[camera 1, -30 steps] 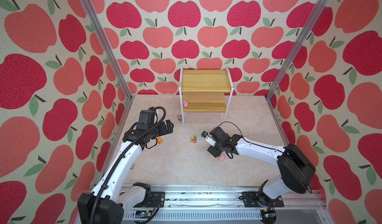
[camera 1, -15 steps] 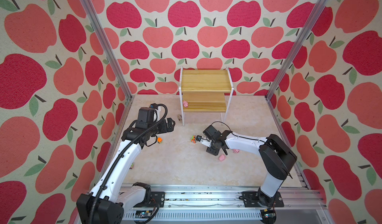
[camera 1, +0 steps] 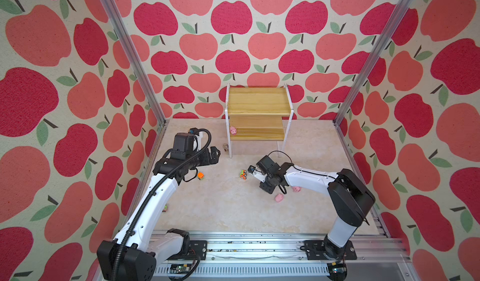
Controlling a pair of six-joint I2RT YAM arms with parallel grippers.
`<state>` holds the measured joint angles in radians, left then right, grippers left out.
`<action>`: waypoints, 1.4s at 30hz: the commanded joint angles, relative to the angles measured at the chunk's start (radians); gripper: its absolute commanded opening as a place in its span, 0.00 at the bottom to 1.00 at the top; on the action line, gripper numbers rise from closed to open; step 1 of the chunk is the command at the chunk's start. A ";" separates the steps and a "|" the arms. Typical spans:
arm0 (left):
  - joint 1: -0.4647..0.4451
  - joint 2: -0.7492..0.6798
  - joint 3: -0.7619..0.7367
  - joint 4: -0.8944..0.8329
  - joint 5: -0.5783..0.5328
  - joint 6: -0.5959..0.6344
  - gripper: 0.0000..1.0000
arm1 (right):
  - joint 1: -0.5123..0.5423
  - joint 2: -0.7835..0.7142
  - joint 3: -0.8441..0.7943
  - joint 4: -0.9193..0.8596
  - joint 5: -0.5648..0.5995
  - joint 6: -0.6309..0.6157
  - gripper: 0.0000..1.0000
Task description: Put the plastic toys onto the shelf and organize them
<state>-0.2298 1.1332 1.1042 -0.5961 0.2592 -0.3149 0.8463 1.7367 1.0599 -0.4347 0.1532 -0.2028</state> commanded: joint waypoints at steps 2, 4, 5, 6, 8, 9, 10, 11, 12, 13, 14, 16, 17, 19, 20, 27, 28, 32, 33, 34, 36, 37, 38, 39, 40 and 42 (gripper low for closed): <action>0.009 -0.021 -0.023 0.041 0.011 0.011 0.99 | -0.021 -0.006 0.053 0.019 -0.042 0.223 0.29; 0.010 -0.026 -0.038 0.052 0.019 0.004 0.99 | -0.021 0.032 0.091 0.018 -0.027 0.325 0.29; 0.010 -0.027 -0.044 0.056 0.021 0.001 0.99 | -0.020 0.047 0.103 0.022 -0.030 0.363 0.29; 0.009 -0.029 -0.048 0.057 0.023 -0.002 0.99 | -0.018 0.064 0.114 0.030 -0.023 0.408 0.29; 0.010 -0.031 -0.053 0.060 0.028 -0.004 0.99 | -0.015 0.101 0.136 0.036 0.008 0.477 0.29; 0.010 -0.033 -0.055 0.062 0.028 -0.004 0.99 | -0.012 0.123 0.154 0.029 0.029 0.506 0.29; 0.010 -0.035 -0.059 0.063 0.028 -0.004 0.99 | -0.010 0.142 0.168 0.021 0.048 0.527 0.29; 0.010 -0.037 -0.062 0.065 0.030 -0.004 0.99 | -0.009 0.162 0.185 0.013 0.063 0.549 0.29; 0.010 -0.039 -0.067 0.067 0.029 -0.005 0.99 | -0.007 0.182 0.205 -0.007 0.092 0.577 0.29; 0.010 -0.040 -0.071 0.070 0.030 -0.007 0.99 | -0.007 0.197 0.221 -0.022 0.114 0.597 0.29; 0.009 -0.041 -0.076 0.075 0.032 -0.009 0.99 | -0.007 0.211 0.234 -0.027 0.122 0.612 0.30; 0.009 -0.041 -0.084 0.078 0.039 -0.012 0.99 | -0.006 0.231 0.255 -0.030 0.134 0.641 0.30; 0.009 -0.041 -0.087 0.081 0.041 -0.014 0.99 | -0.006 0.239 0.259 -0.026 0.133 0.653 0.31; 0.008 -0.041 -0.094 0.085 0.045 -0.016 0.99 | -0.007 0.254 0.263 -0.017 0.122 0.667 0.35; 0.009 -0.041 -0.095 0.086 0.045 -0.016 0.99 | -0.007 0.260 0.265 -0.012 0.118 0.672 0.36; 0.009 -0.041 -0.103 0.088 0.039 -0.004 0.99 | -0.004 0.251 0.270 0.008 0.129 0.659 0.45; 0.009 -0.041 -0.105 0.088 0.037 -0.002 0.99 | -0.004 0.234 0.266 0.022 0.132 0.648 0.49; 0.008 -0.077 -0.111 0.097 0.041 0.007 0.99 | -0.003 0.158 0.242 0.062 0.162 0.611 0.59; 0.008 -0.081 -0.113 0.099 0.040 0.009 0.99 | -0.001 0.140 0.229 0.078 0.165 0.603 0.60; 0.009 -0.085 -0.118 0.103 0.042 0.012 0.99 | 0.002 0.117 0.209 0.104 0.168 0.600 0.61; 0.008 -0.098 -0.122 0.106 0.042 0.017 0.99 | 0.011 0.066 0.154 0.164 0.179 0.603 0.63; 0.009 -0.104 -0.124 0.107 0.041 0.019 0.99 | 0.017 0.042 0.123 0.198 0.184 0.605 0.63; 0.007 -0.112 -0.129 0.110 0.040 0.022 0.99 | 0.027 0.016 0.084 0.240 0.193 0.610 0.63; 0.007 -0.118 -0.131 0.114 0.040 0.026 0.99 | 0.038 -0.010 0.040 0.286 0.204 0.612 0.63; 0.007 -0.124 -0.134 0.117 0.041 0.026 0.99 | 0.050 -0.032 0.001 0.328 0.221 0.616 0.63; 0.004 -0.131 -0.138 0.121 0.043 0.027 0.99 | 0.075 -0.078 -0.090 0.427 0.256 0.632 0.63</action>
<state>-0.2245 1.0222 0.9798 -0.5045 0.2890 -0.3145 0.8925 1.7027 1.0607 -0.1520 0.3481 0.4145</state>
